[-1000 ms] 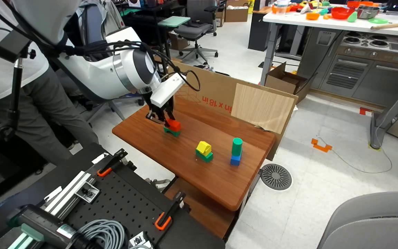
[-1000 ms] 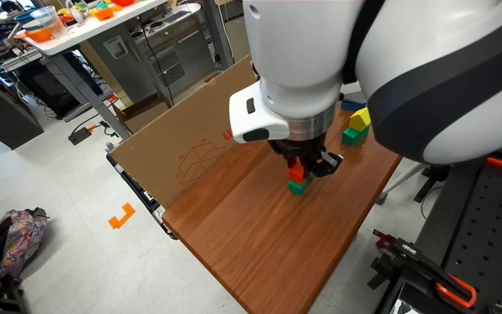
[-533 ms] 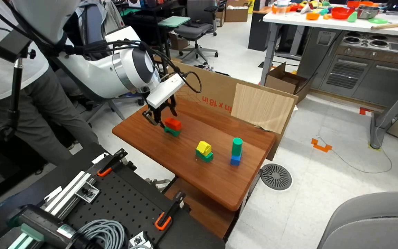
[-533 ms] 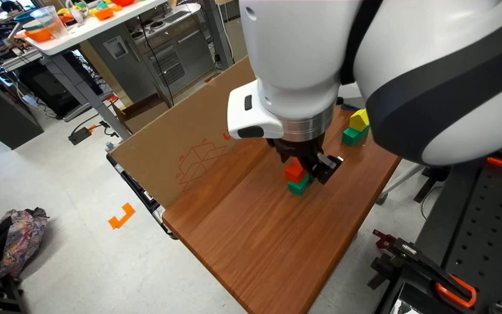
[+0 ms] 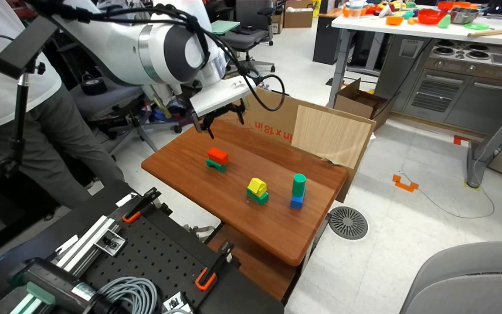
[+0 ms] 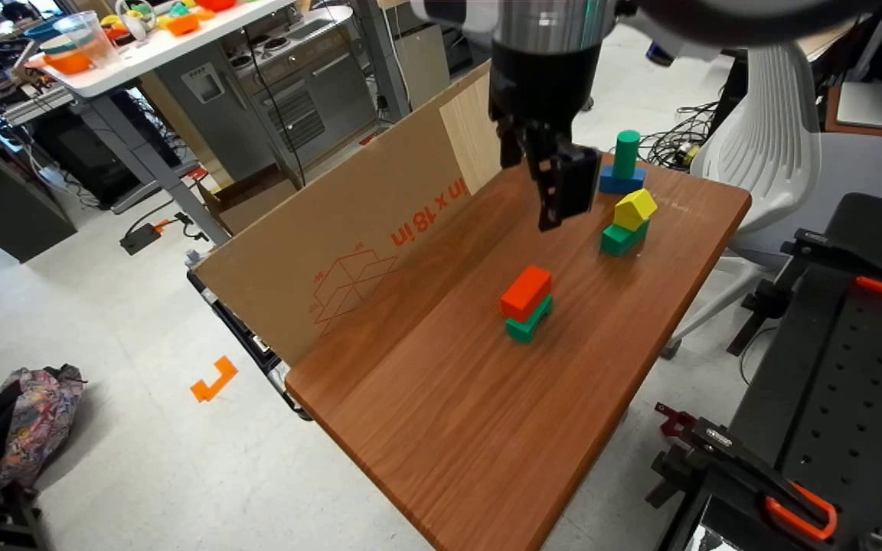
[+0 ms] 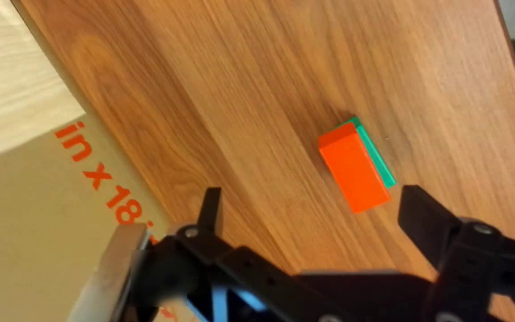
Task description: Remove the orange rectangular block from the top of the green cylindrical block and place it on top of the green rectangular block
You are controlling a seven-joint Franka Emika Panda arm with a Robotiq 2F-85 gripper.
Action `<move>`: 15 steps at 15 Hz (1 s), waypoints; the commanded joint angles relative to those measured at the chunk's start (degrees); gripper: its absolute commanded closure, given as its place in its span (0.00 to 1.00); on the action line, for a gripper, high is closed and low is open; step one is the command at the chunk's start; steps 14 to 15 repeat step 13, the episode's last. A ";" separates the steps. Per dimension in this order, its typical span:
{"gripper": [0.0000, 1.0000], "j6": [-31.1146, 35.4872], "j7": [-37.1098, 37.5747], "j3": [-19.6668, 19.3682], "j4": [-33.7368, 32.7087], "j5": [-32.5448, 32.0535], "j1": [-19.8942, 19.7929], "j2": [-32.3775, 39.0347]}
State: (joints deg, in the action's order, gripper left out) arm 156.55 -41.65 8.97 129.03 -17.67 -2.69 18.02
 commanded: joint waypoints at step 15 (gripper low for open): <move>0.00 -17.93 14.96 -12.79 -3.80 6.30 -3.95 -9.08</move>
